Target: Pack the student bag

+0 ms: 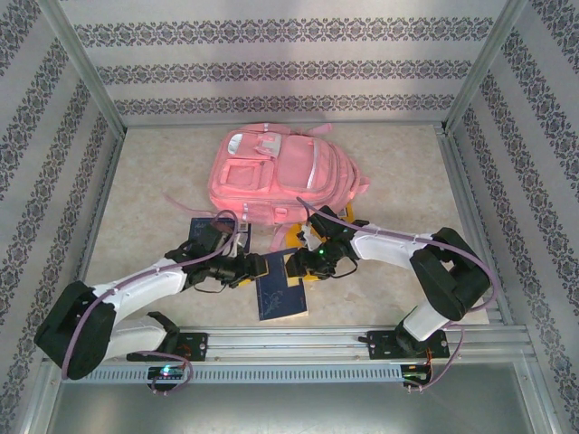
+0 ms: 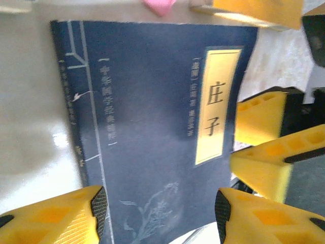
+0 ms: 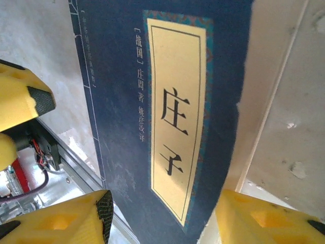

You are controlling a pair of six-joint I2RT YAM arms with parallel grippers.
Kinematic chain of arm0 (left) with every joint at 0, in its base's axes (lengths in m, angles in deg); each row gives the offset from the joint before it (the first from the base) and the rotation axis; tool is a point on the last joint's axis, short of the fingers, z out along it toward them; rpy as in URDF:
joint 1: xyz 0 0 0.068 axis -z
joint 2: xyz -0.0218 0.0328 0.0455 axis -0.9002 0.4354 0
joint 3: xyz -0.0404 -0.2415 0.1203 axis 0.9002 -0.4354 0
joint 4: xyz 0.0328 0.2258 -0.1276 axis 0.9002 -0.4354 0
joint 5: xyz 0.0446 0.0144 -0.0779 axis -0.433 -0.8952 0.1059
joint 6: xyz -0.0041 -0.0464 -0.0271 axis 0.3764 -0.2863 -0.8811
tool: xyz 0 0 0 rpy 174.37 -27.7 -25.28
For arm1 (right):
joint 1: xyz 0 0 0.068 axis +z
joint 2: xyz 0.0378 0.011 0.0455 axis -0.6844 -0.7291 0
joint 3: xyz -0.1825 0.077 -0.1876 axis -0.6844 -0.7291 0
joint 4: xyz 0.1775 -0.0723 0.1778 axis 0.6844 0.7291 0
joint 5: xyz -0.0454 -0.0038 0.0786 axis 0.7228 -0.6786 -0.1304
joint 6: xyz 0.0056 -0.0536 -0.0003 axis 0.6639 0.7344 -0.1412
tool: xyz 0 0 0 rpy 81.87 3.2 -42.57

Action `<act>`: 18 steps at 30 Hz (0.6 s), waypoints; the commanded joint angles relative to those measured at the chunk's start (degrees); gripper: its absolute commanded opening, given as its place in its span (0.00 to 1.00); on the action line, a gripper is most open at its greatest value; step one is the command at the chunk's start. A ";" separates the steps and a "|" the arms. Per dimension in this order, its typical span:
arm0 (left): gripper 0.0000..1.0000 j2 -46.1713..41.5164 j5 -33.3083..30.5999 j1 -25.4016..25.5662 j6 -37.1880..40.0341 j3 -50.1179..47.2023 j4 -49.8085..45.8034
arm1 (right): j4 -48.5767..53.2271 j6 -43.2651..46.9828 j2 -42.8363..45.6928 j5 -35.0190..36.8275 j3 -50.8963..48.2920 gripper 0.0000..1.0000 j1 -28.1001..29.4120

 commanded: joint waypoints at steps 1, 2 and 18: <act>0.59 0.37 0.86 0.43 2.94 -0.22 0.52 | 1.96 1.40 -1.10 1.27 1.09 0.56 -0.77; 0.59 0.36 0.68 0.45 3.27 -0.10 -0.02 | 1.95 1.48 -1.64 1.09 1.16 0.56 -0.70; 0.59 6.77 1.69 0.40 6.23 1.43 -0.86 | -2.45 0.28 -8.98 0.01 0.38 0.00 -1.76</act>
